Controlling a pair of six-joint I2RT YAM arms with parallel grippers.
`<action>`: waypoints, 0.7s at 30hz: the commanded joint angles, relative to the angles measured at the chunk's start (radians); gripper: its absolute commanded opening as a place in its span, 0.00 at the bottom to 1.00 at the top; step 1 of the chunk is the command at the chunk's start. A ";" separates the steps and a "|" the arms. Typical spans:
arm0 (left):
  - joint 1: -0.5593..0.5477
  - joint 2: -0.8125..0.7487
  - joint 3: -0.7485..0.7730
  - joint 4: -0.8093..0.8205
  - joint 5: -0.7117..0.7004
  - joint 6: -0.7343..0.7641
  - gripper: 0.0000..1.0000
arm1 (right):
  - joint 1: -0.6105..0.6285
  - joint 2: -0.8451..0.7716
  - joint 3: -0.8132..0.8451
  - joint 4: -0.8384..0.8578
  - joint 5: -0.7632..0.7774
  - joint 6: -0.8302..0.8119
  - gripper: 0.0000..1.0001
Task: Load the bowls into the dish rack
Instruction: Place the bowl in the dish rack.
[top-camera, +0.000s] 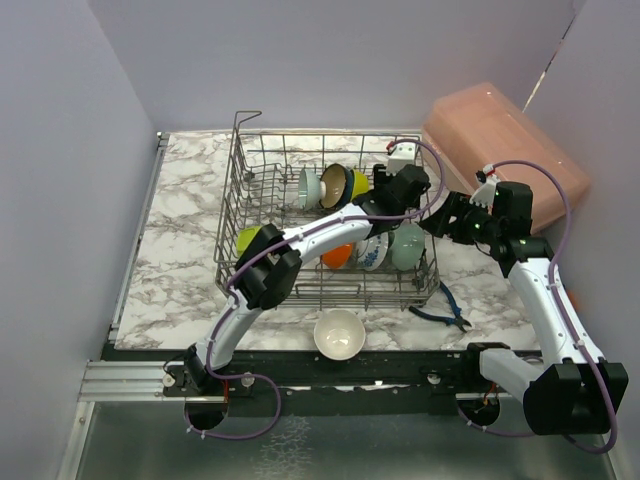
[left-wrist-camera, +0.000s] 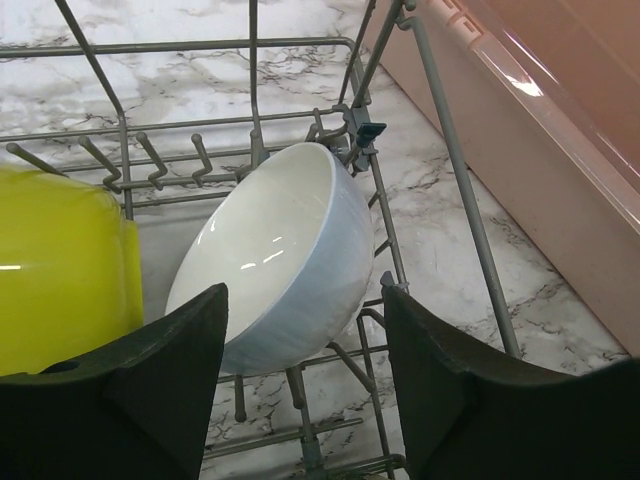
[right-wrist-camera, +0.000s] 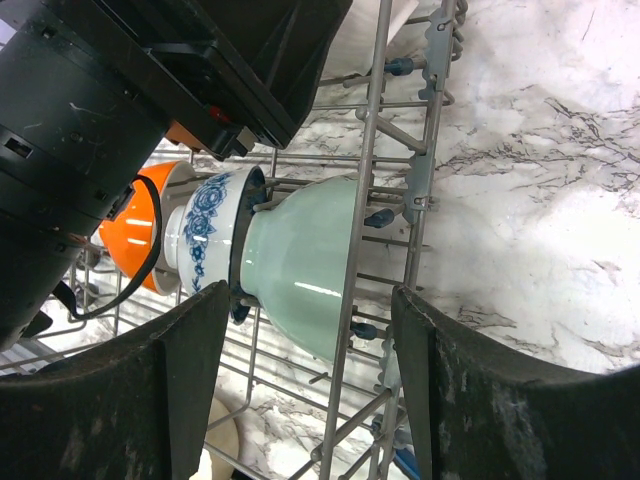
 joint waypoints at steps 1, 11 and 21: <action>0.025 -0.035 0.004 0.017 0.101 0.089 0.64 | 0.005 -0.016 0.004 -0.001 0.002 -0.014 0.70; 0.041 0.021 0.060 0.016 0.315 0.157 0.41 | 0.004 -0.017 0.010 -0.007 0.008 -0.014 0.70; 0.042 -0.012 0.071 0.027 0.340 0.104 0.00 | 0.004 -0.020 0.019 -0.018 0.017 -0.014 0.70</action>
